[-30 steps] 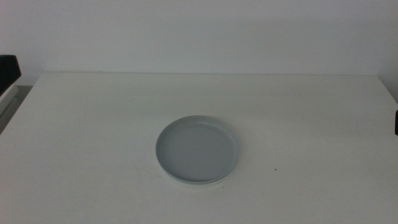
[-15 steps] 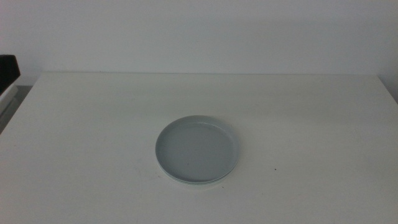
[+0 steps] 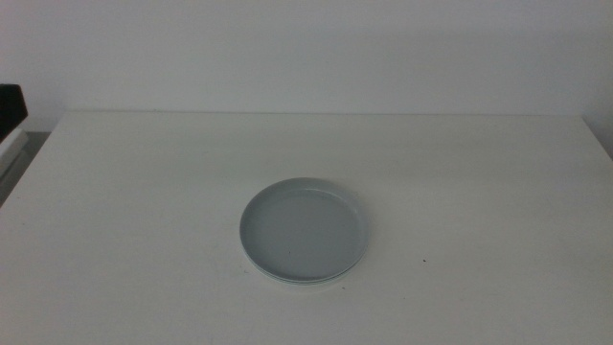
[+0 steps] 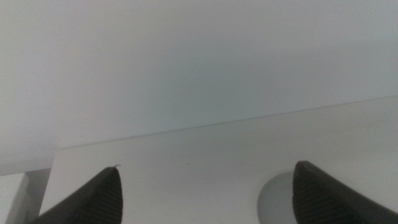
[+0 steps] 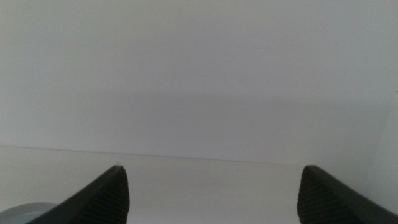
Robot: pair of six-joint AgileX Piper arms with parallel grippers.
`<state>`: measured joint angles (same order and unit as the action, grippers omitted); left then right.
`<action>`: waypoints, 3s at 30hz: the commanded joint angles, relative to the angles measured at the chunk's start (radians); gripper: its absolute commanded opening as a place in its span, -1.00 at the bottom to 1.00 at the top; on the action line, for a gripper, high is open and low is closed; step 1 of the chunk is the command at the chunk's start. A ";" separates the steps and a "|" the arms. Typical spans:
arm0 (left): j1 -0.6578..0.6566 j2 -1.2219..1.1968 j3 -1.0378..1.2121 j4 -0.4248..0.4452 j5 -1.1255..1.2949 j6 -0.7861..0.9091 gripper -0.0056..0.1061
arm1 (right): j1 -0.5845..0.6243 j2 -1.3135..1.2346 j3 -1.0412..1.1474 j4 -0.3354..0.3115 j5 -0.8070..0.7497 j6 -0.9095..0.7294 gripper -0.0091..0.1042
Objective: Stack the three bowls on top of each other.
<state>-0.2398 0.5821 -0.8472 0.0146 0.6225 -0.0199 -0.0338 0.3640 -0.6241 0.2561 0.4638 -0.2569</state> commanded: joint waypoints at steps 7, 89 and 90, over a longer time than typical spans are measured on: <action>0.001 -0.001 -0.001 0.012 -0.012 -0.007 0.78 | -0.007 -0.009 0.006 -0.124 -0.031 0.144 0.80; 0.258 -0.582 0.847 -0.029 -0.426 -0.007 0.78 | -0.007 -0.364 0.624 -0.146 -0.284 0.175 0.80; 0.258 -0.582 0.847 -0.029 -0.426 -0.007 0.78 | -0.007 -0.364 0.624 -0.146 -0.284 0.175 0.80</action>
<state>0.0178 0.0027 -0.0002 -0.0122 0.2106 -0.0216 -0.0353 0.0039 -0.0031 0.1236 0.1947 -0.0802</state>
